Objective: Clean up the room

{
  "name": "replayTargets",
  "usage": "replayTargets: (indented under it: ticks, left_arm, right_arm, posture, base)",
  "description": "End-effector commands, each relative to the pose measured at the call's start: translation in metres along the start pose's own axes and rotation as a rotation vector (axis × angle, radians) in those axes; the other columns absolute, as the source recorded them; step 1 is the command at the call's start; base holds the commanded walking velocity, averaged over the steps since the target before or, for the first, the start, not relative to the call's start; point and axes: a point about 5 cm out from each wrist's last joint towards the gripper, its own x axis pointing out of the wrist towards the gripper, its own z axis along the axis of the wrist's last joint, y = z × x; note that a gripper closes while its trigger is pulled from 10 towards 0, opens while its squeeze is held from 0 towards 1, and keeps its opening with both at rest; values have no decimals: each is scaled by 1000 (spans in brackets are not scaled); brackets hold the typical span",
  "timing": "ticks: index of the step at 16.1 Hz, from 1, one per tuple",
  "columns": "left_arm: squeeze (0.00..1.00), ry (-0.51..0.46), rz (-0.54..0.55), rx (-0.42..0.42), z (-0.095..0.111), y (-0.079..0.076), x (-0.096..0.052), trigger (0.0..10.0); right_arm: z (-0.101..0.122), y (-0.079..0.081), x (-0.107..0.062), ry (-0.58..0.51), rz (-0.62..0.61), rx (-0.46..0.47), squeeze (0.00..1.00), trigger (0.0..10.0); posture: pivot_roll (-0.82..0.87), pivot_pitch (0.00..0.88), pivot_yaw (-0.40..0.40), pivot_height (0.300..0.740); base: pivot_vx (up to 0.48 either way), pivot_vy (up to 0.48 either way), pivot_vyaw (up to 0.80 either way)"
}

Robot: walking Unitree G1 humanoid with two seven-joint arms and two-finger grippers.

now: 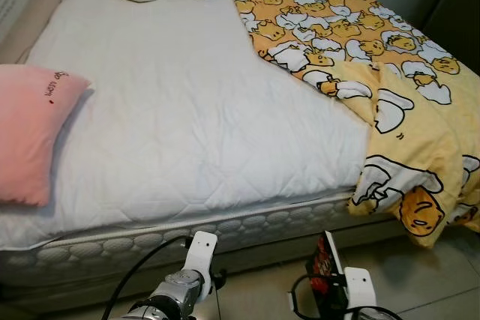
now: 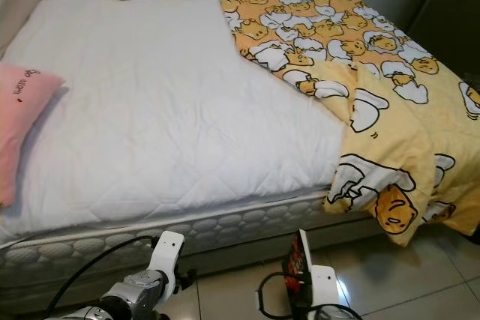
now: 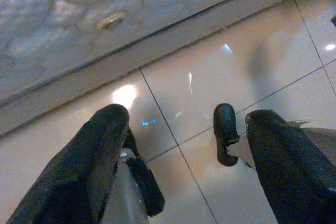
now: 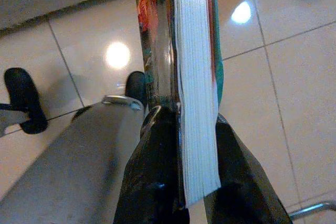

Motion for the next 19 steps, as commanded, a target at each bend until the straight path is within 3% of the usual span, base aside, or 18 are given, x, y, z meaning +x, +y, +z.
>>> replayTargets:
  ticks: [1, 2, 3, 4, 5, 6, 8, 10, 11, 12, 13, 14, 15, 16, 19]
  left_arm:
    - [0, -123, -56, 92, 33, -5, 0, 10000]
    - [0, -236, -111, 132, 66, -7, -4, 10000]
    - [0, -417, -262, 39, 113, -14, -15, 10000]
    - [0, -578, -431, 16, 151, -24, -33, 10000]
    - [0, -632, -494, 17, 165, -29, -42, 10000]
    - [0, -784, -638, 65, 196, -39, -76, 10000]
    - [0, -862, -714, 126, 208, -42, -99, 10000]
    - [0, -954, -748, 163, 222, -41, -124, 10000]
    - [0, -990, -702, 118, 228, -38, -127, 10000]
    - [0, -1000, -585, 42, 232, -31, -122, 10000]
    - [0, -982, -244, -141, 230, -3, -107, 10000]
    - [0, -995, -89, -88, 220, 7, -104, 10000]
    - [0, -974, -46, -90, 213, 11, -101, 10000]
    - [0, -964, 18, -93, 210, 18, -102, 10000]
    - [0, -1008, 172, 1, 206, 37, -108, 10000]
  right_arm:
    - [15, -12, -2, -82, -33, 10, 0, 10000]
    - [27, -24, -5, -162, -59, -29, 0, 10000]
    - [55, -29, -11, -309, -90, -66, 0, 10000]
    - [88, -25, -29, -482, -108, -68, 0, 10000]
    - [98, -19, -44, -545, -112, -73, 0, 10000]
    - [113, -8, -93, -674, -143, -88, 0, 10000]
    - [120, -6, -115, -760, -176, -117, 0, 10000]
    - [144, 3, -155, -957, -200, -113, 0, 10000]
    - [161, 14, -174, -1076, -178, -107, 0, 10000]
    - [173, 25, -191, -1196, -148, -120, 0, 10000]
    - [184, 34, -186, -1216, -69, -40, 0, 10000]
    - [187, 34, -171, -1192, 5, 51, 0, 10000]
    - [186, 37, -159, -1166, 47, 88, 0, 10000]
    - [182, 39, -152, -1148, 63, 95, 0, 10000]
    - [172, 37, -133, -1093, 69, 88, 0, 10000]
  posture:
    - [26, 0, -78, 740]
    - [24, 0, -73, 740]
    - [8, 0, -60, 740]
    - [10, 0, -63, 740]
    - [11, 0, -65, 740]
    - [8, 0, -66, 740]
    - [14, 0, -74, 740]
    - [20, 0, -75, 740]
    - [20, 0, -72, 740]
    - [18, 0, -68, 740]
    - [15, 0, -40, 740]
    - [15, 0, -40, 740]
    - [23, 0, -18, 740]
    - [28, 0, -6, 740]
    - [33, 0, 28, 740]
  base:
    - [0, 0, 0]
    - [0, 0, 0]
    - [0, 0, 0]
    - [0, 0, 0]
    - [0, 0, 0]
    - [0, 0, 0]
    - [0, 0, 0]
    - [0, 0, 0]
    - [0, 0, 0]
    - [0, 0, 0]
    - [0, 0, 0]
    - [0, 0, 0]
    - [0, 0, 0]
    - [0, 0, 0]
    - [0, 0, 233]
